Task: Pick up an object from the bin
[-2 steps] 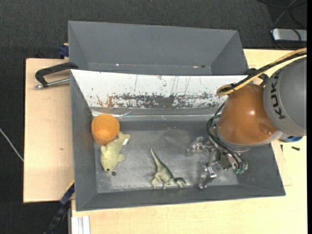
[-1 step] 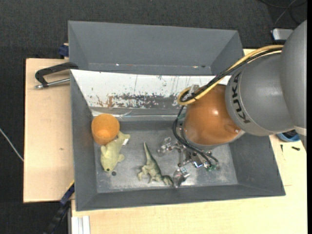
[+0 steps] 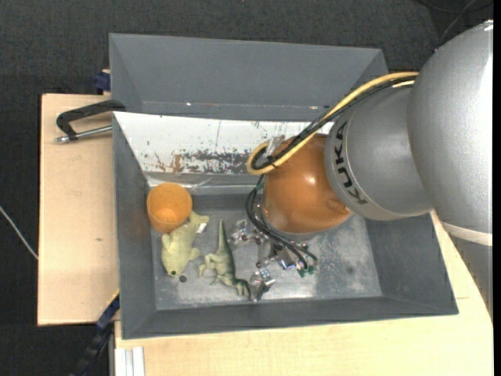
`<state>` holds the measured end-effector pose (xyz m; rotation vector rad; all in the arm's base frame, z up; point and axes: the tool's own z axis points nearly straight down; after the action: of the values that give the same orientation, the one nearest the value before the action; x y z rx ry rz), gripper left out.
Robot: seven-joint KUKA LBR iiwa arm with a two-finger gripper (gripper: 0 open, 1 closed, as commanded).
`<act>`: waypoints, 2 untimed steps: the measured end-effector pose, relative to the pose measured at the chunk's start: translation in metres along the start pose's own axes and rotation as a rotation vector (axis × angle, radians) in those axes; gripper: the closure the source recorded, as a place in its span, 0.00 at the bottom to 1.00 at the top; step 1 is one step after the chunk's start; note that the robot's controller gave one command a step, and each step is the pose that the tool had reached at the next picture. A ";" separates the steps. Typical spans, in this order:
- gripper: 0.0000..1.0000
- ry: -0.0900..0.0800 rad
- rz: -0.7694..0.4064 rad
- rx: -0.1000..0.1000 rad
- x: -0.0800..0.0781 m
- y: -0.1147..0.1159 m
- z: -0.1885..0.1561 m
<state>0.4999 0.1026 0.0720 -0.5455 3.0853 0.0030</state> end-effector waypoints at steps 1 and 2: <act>0.00 0.001 0.022 -0.003 -0.027 0.058 -0.006; 0.00 0.004 -0.079 0.001 -0.060 0.106 -0.005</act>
Offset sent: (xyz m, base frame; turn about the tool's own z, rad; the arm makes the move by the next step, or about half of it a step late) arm 0.0051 0.0585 0.0050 0.0267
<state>0.5202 0.2231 0.0778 -0.6675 3.0645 -0.0007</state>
